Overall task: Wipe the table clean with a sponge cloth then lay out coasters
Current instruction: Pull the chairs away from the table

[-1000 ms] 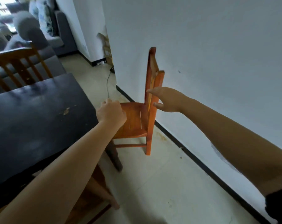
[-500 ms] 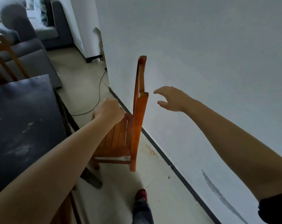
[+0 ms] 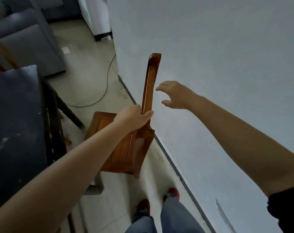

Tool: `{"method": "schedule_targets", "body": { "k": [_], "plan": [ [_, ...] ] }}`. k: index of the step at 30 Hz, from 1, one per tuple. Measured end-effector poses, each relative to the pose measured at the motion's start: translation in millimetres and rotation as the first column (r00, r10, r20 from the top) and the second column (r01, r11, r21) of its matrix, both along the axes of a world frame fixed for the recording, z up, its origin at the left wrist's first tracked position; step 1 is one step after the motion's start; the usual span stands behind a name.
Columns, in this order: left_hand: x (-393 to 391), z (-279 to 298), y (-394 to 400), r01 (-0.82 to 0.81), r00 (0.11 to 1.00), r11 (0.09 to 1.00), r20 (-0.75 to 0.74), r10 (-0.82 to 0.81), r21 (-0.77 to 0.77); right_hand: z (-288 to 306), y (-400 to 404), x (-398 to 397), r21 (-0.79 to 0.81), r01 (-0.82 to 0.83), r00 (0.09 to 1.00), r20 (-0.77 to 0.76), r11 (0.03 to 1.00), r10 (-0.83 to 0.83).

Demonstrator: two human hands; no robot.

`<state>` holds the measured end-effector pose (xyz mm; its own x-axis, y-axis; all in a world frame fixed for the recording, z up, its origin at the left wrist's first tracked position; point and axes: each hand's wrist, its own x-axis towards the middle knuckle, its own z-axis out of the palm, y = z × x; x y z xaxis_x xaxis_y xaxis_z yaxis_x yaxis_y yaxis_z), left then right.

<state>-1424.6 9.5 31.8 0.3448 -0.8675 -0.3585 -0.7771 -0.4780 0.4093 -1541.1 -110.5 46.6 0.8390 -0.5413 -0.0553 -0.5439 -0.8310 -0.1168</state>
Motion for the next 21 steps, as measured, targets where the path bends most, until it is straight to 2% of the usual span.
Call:
{"method": "schedule_targets", "body": {
  "k": [3,6,9,11,15,18,21],
  "plan": [
    [1.5,-5.5,-21.3,-0.035,0.991,0.995,-0.128,0.047,0.093,-14.0,-32.9,17.6,-0.069,-0.077,0.996,-0.038,0.995,0.074],
    [3.3,-13.8,-34.8,-0.154,0.949,0.970,-0.244,0.199,0.189,-26.4,-61.0,37.5,-0.093,-0.161,0.986,-0.053,0.983,0.156],
    [-2.3,-22.3,-38.4,-0.300,0.825,0.925,-0.423,0.375,0.235,-44.5,-70.9,53.4,-0.215,-0.352,0.912,0.140,0.911,0.385],
    [-7.9,-29.0,-36.4,-0.370,0.749,0.904,-0.507,0.427,0.215,-61.9,-70.1,59.5,-0.264,-0.397,0.837,0.289,0.879,0.465],
    [-6.6,-27.9,-27.4,-0.316,0.712,0.923,-0.588,0.384,0.219,-82.8,-71.0,64.5,-0.262,-0.395,0.751,0.459,0.880,0.474],
    [-1.3,-23.0,-19.9,-0.210,0.730,0.927,-0.580,0.361,0.312,-92.2,-68.4,65.3,-0.225,-0.398,0.676,0.583,0.889,0.450],
    [10.9,-22.4,-2.7,-0.148,0.739,0.891,-0.550,0.388,0.429,-98.0,-53.7,68.9,-0.234,-0.437,0.612,0.630,0.868,0.478]
  ]
}}
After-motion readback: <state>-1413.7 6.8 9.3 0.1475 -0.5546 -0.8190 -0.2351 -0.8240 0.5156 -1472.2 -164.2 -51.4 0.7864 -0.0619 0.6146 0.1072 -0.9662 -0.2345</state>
